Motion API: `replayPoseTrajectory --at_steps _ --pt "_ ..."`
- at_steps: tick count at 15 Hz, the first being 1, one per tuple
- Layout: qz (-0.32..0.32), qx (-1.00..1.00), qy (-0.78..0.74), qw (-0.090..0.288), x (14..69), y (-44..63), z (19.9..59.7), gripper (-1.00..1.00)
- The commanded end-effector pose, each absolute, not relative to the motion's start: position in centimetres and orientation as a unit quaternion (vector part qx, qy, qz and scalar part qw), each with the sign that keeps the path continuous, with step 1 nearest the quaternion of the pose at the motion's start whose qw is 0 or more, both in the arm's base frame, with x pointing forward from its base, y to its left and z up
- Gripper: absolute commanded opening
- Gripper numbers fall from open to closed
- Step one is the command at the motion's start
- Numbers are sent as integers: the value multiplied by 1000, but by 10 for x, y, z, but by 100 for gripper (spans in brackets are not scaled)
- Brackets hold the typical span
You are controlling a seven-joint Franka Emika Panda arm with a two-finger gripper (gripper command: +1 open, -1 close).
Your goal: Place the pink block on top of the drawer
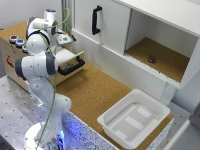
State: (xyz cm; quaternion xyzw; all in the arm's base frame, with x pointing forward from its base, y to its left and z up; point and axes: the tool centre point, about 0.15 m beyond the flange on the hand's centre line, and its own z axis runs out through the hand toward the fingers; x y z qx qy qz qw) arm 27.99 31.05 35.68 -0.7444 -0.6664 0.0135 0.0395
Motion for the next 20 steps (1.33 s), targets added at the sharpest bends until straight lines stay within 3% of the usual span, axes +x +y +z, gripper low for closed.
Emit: replayPoseTrajectory --at_steps 1,6,7,16,20 --pt "-39 -723 -688 52 281 295 324 100" --pt "-60 -720 -690 43 279 310 313 100" --pt "-72 -724 -685 43 278 312 314 -100" --pt "-65 -732 -678 18 275 310 316 -100" --pt "-57 -737 -674 -6 277 324 341 -100"
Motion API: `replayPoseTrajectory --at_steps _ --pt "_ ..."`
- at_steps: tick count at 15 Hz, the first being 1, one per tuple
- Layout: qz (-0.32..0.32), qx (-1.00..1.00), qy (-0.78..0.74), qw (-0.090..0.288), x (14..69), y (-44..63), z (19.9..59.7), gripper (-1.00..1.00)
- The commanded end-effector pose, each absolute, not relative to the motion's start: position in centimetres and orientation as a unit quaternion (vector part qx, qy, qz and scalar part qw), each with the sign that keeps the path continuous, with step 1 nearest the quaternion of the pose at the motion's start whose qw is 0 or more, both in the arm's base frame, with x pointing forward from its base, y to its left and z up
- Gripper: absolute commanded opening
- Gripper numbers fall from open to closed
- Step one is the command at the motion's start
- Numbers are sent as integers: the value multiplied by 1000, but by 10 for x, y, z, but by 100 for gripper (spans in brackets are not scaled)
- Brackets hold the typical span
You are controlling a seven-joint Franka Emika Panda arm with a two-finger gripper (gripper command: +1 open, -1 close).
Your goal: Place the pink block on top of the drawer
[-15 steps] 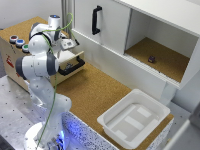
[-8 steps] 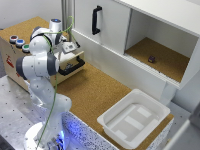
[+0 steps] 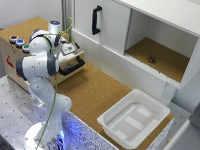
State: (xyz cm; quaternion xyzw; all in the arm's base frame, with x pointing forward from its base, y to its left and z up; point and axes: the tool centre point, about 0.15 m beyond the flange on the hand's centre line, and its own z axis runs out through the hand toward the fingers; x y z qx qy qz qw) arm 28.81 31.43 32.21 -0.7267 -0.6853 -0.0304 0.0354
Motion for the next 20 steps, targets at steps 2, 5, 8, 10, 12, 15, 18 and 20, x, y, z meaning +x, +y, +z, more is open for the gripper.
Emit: replayPoseTrajectory --at_steps 2,5,8,10,12,15,18,20 --pt "-45 -742 -669 -7 283 347 373 -100" --pt "-46 -738 -674 -1 294 390 432 -100" --pt "-43 -733 -679 13 303 433 478 -100" --pt "-48 -731 -680 23 306 458 494 -100" --pt "-42 -724 -688 26 306 499 495 -100" --pt "-16 -727 -686 15 307 534 475 -100" --pt "14 -739 -673 11 307 549 461 -100" --pt "27 -748 -663 -3 304 547 458 -100"
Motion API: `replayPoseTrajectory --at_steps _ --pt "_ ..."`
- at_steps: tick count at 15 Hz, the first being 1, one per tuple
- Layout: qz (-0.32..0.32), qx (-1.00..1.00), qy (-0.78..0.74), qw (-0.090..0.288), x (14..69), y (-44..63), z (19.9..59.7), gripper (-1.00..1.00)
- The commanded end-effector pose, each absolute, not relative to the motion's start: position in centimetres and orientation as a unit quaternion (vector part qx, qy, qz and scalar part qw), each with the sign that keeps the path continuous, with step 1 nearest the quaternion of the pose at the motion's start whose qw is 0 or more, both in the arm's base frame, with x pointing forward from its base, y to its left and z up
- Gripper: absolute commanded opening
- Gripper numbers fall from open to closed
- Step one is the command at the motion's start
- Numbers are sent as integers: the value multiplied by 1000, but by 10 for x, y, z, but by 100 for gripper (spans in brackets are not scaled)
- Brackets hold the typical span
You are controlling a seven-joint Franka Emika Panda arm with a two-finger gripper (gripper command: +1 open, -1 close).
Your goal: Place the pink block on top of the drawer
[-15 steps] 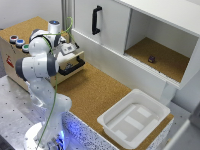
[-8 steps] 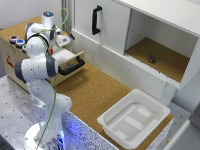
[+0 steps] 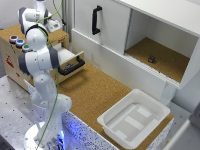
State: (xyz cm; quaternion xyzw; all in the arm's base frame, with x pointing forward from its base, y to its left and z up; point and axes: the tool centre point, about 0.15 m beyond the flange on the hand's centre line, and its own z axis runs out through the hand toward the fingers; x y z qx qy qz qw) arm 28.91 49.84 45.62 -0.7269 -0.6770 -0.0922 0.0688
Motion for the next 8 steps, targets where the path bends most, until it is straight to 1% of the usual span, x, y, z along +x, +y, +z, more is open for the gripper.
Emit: replayPoseTrajectory --at_steps 1,3,4,8 --pt "29 -753 -657 -6 302 545 458 -100" --pt "34 -764 -645 -15 296 540 460 -100" --pt "35 -766 -641 -19 291 539 464 100" --pt "13 -774 -632 -21 274 536 486 100"
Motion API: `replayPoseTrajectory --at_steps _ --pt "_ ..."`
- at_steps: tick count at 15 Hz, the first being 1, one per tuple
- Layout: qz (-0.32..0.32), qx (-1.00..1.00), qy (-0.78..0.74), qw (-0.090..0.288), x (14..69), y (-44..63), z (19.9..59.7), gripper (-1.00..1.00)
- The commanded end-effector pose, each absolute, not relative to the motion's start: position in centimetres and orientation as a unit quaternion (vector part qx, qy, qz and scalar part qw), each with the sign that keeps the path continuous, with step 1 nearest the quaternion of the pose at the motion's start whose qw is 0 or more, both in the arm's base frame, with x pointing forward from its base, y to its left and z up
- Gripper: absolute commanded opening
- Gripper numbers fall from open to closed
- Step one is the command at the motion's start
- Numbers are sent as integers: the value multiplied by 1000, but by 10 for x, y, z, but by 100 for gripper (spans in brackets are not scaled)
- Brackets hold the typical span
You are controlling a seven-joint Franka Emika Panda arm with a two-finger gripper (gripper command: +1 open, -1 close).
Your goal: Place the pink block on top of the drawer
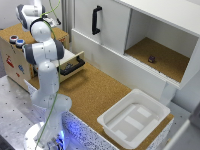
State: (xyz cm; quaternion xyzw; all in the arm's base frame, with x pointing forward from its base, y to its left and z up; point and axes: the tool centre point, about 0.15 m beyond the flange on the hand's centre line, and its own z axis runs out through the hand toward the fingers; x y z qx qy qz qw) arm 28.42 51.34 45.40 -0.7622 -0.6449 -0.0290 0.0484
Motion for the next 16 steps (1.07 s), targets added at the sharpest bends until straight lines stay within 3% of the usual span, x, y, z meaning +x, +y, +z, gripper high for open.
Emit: replayPoseTrajectory --at_steps 1,9,16 --pt "8 -776 -630 -21 272 536 492 100" --pt "20 -773 -633 38 235 543 539 100" --pt "31 -785 -619 29 183 503 575 100"
